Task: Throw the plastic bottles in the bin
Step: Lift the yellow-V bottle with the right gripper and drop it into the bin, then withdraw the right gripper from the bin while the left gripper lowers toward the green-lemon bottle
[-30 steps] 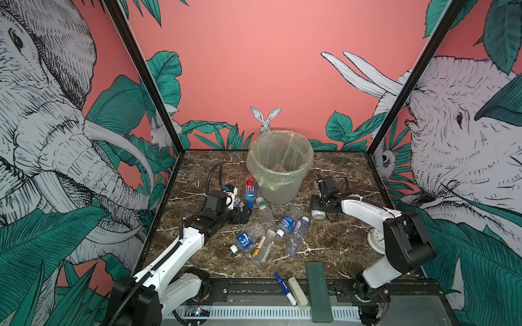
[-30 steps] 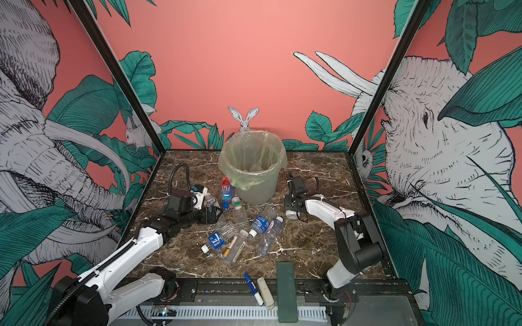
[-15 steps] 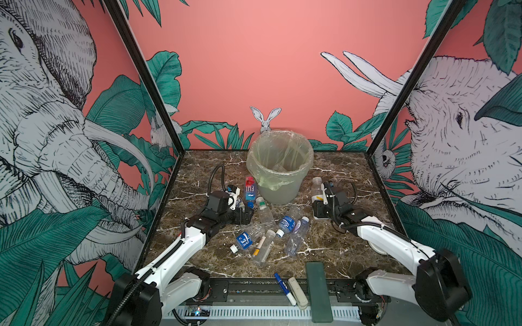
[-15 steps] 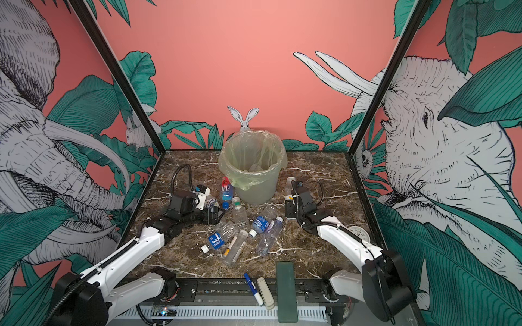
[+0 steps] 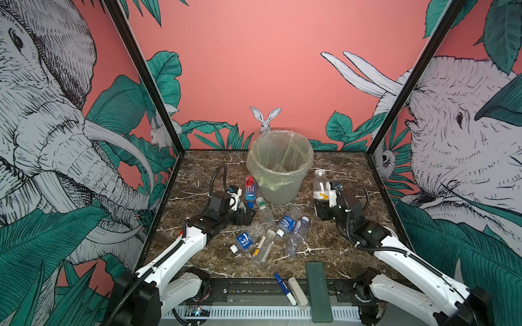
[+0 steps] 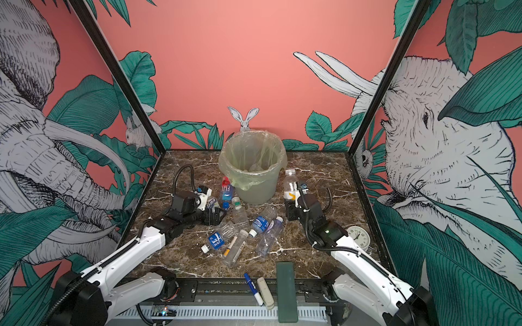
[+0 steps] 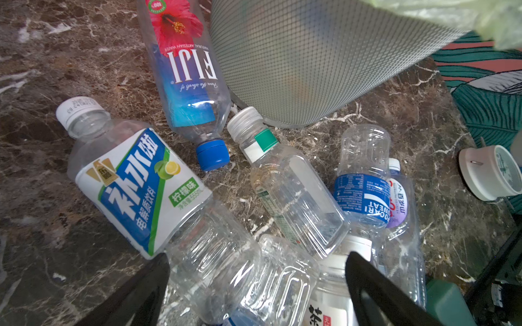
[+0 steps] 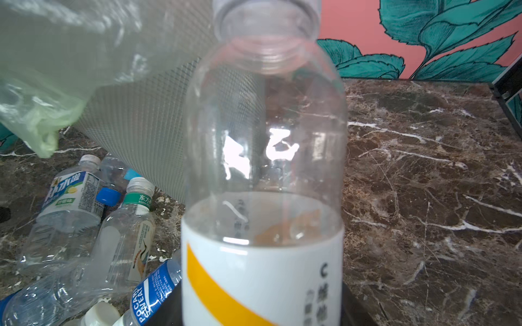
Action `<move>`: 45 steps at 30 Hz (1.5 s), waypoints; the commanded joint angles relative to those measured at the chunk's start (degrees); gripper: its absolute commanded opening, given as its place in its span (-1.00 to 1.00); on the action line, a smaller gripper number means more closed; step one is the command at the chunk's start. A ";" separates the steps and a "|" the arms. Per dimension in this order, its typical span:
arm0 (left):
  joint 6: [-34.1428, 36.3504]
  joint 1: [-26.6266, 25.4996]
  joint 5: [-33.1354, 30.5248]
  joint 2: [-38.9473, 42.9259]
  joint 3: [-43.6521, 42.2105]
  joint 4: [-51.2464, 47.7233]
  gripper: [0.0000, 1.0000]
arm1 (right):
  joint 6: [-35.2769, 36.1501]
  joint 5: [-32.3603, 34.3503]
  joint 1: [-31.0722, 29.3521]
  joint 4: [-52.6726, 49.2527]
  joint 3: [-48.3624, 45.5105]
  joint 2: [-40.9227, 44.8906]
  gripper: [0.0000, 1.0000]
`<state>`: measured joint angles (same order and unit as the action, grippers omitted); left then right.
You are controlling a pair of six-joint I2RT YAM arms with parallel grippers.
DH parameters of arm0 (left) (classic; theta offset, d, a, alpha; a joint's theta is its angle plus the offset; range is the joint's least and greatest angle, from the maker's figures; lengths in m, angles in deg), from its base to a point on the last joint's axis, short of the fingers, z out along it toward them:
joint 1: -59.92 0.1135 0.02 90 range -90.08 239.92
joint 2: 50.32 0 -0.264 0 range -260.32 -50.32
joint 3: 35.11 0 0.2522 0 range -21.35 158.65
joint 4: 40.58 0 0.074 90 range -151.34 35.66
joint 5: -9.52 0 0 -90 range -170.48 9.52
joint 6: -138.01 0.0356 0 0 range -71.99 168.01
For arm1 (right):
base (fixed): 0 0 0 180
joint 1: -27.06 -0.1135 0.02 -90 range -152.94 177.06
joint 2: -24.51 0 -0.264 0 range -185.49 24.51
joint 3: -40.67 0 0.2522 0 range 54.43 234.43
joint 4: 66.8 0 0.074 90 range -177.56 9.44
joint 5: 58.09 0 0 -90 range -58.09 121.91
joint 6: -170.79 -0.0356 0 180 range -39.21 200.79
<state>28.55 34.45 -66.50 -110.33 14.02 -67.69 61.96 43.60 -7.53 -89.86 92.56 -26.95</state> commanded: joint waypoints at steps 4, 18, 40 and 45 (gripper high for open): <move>-0.14 -0.46 -0.35 -0.02 0.91 0.43 0.96 | 0.80 1.08 -1.75 -0.97 5.11 3.66 0.04; 0.54 -0.73 -0.53 -0.77 1.48 0.42 0.96 | -0.24 -5.41 -3.47 -2.84 23.62 -1.36 0.03; 0.24 -0.72 -5.95 5.64 0.49 -6.05 0.99 | 1.18 0.55 -1.09 -21.07 78.99 -42.62 0.97; 0.14 -0.72 -7.91 6.21 0.99 -7.51 0.99 | 0.87 0.08 -1.09 -18.46 72.27 -37.00 0.97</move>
<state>29.35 33.97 -72.23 -104.85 14.81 -72.63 62.40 43.18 -8.58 -111.39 167.44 -68.96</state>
